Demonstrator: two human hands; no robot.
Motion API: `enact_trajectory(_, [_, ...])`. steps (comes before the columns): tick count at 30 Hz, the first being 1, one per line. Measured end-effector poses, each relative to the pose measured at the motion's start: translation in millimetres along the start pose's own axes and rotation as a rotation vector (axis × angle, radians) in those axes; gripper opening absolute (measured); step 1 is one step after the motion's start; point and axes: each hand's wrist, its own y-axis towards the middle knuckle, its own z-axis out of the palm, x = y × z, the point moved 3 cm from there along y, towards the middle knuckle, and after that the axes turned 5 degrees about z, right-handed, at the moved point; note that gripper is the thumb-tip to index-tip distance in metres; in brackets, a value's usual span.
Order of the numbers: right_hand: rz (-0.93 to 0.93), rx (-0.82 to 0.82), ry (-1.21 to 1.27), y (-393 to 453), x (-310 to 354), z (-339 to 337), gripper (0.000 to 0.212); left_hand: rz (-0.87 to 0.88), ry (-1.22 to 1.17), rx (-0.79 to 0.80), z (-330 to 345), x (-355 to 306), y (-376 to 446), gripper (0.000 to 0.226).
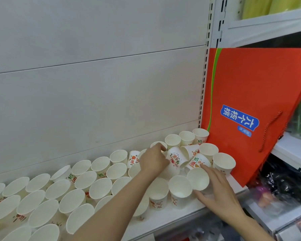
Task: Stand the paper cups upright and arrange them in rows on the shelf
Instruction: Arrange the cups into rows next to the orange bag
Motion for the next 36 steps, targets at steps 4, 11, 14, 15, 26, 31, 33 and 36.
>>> enact_trajectory(4, [0.159,0.019,0.128,-1.9,0.2,4.5,0.073,0.288,0.280,-0.036,-4.6,3.6,-9.7,0.021])
enact_trajectory(11, [0.272,0.082,0.191,-3.2,-2.9,8.8,0.079,0.259,0.241,-0.229,-52.0,32.6,13.1,0.019])
enact_trajectory(14, [0.272,0.073,0.211,-3.6,-3.1,5.6,0.086,0.152,0.549,0.038,-62.1,66.2,44.1,0.044])
enact_trajectory(15, [0.271,0.064,0.204,-3.5,-3.2,4.2,0.086,0.123,0.587,0.156,-58.3,74.8,51.3,0.050])
enact_trajectory(26, [0.148,0.064,0.071,-4.7,-7.5,-8.7,0.077,0.146,0.453,0.051,-49.9,95.4,53.7,0.027])
enact_trajectory(31, [-0.017,0.076,-0.051,3.5,-9.5,-4.1,0.068,0.178,0.457,0.038,-45.6,98.4,40.5,0.011])
enact_trajectory(33, [-0.052,0.071,-0.075,4.4,-9.5,-2.8,0.059,0.156,0.431,0.105,-41.4,99.0,38.0,0.013])
enact_trajectory(36, [-0.090,0.054,-0.104,3.9,-9.0,-2.5,0.052,0.086,0.292,0.137,-49.7,94.2,40.2,0.029])
